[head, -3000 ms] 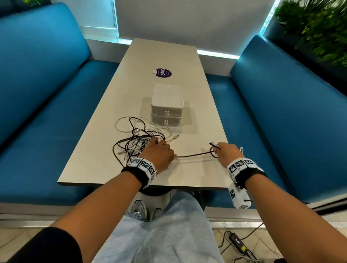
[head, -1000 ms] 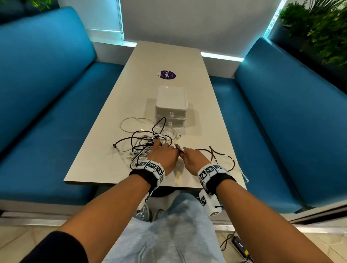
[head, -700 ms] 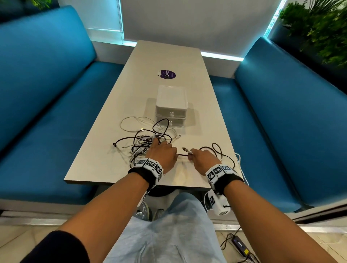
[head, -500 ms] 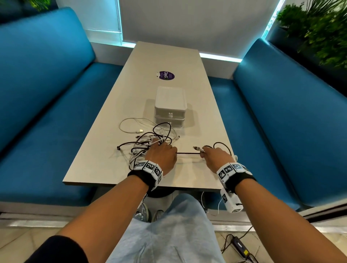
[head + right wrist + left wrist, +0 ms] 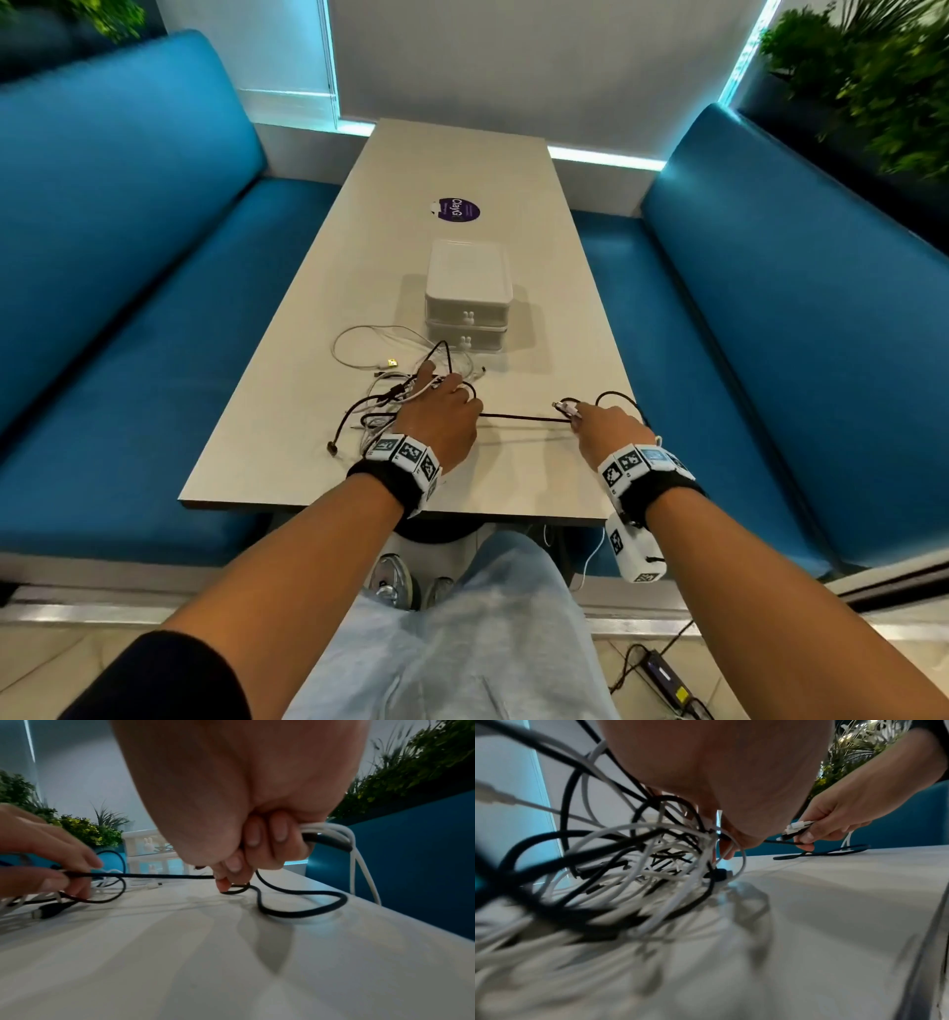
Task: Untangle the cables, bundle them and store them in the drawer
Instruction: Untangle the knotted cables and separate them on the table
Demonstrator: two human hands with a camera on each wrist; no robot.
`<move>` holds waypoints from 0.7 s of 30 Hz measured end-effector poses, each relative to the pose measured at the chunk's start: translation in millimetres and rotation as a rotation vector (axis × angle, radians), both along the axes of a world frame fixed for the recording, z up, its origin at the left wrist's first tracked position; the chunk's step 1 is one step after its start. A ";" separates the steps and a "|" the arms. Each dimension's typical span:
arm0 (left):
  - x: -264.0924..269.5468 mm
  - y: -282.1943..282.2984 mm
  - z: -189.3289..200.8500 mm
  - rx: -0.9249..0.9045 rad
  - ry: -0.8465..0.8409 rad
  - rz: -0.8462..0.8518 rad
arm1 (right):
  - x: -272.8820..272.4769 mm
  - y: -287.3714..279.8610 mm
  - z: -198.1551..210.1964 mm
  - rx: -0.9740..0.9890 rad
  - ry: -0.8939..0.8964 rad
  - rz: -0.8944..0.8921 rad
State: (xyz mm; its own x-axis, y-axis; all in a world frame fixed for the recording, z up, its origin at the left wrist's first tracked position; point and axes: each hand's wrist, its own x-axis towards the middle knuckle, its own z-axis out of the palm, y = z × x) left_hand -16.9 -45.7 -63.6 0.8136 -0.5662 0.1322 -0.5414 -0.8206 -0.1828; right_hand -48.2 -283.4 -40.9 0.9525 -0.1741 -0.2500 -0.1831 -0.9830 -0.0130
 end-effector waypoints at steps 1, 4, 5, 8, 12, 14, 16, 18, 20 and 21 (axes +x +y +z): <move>0.8 3.2 -1.3 0.003 0.007 0.009 | -1.3 -3.5 1.0 -0.020 -0.001 -0.014; 2.0 5.3 -3.1 -0.013 0.017 0.045 | -4.4 -10.8 -0.2 -0.077 0.002 -0.074; 2.3 3.4 -3.0 -0.016 0.013 0.050 | -4.8 -10.7 -1.6 -0.085 0.002 -0.090; 3.8 -3.6 -3.1 -0.026 0.006 0.058 | -6.5 -3.1 -3.0 -0.046 -0.035 -0.125; 3.3 -6.5 -5.3 -0.020 0.026 0.066 | -3.3 18.5 -2.1 0.052 -0.154 -0.145; 2.3 -7.6 -5.8 -0.026 0.032 0.073 | -1.1 30.5 -4.2 0.105 -0.213 -0.146; 2.7 -8.6 -5.8 -0.032 0.047 0.074 | 0.1 42.0 -7.5 0.163 -0.259 -0.128; 3.1 -8.6 -5.1 -0.025 0.059 0.063 | -0.1 52.4 -12.1 0.202 -0.292 -0.076; 3.9 -8.7 -4.4 -0.023 0.064 0.052 | -1.4 59.6 -13.1 0.203 -0.316 -0.019; 3.7 -8.5 -4.1 -0.024 0.067 0.050 | -2.3 61.6 -11.8 0.204 -0.333 -0.006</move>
